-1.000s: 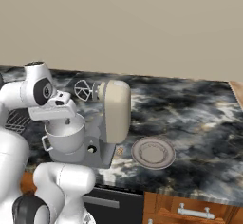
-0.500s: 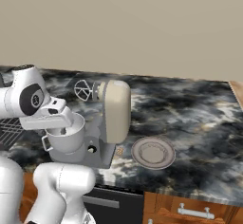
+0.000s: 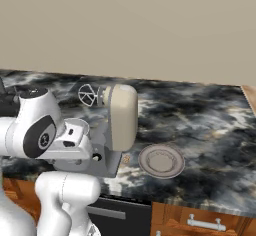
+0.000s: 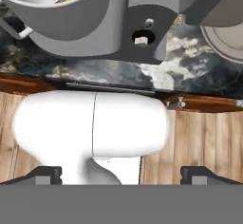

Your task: Add butter and sugar cubes to the stand mixer bowl and then turn on the stand mixer to begin making frosting.

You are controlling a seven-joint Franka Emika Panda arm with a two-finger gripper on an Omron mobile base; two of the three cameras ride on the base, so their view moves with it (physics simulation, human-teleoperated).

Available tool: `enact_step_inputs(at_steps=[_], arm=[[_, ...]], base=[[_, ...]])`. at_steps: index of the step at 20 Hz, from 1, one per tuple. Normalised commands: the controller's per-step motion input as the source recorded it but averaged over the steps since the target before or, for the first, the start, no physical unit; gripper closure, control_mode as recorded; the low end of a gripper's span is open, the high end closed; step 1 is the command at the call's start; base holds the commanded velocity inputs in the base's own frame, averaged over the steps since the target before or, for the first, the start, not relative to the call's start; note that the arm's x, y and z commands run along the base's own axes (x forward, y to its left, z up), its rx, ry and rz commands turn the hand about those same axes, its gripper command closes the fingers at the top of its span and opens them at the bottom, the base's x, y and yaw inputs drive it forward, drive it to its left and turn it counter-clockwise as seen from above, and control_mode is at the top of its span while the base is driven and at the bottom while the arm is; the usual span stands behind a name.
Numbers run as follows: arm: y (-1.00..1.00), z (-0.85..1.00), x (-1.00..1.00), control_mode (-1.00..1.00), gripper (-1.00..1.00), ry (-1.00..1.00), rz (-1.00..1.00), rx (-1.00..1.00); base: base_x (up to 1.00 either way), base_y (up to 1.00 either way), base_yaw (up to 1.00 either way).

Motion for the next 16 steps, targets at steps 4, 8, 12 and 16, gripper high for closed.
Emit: enact_step_inputs(at_steps=[4, 8, 12, 16], arm=[[-0.72, -0.05, -0.47, -1.00, -1.00, -0.07, 0.00, 0.05], [-0.75, -0.05, -0.15, -1.00, -1.00, -0.11, 0.05, 0.04], [-0.63, -0.24, 0.01, -1.00, -1.00, -0.10, 0.08, 0.02], [-0.57, -0.37, 0.24, -1.00, -1.00, -0.02, 0.05, 0.00]], base=[[0.00, 0.00, 0.00], [0.00, 0.00, 0.00], [0.00, 0.00, 0.00], [0.00, 0.00, 0.00]])
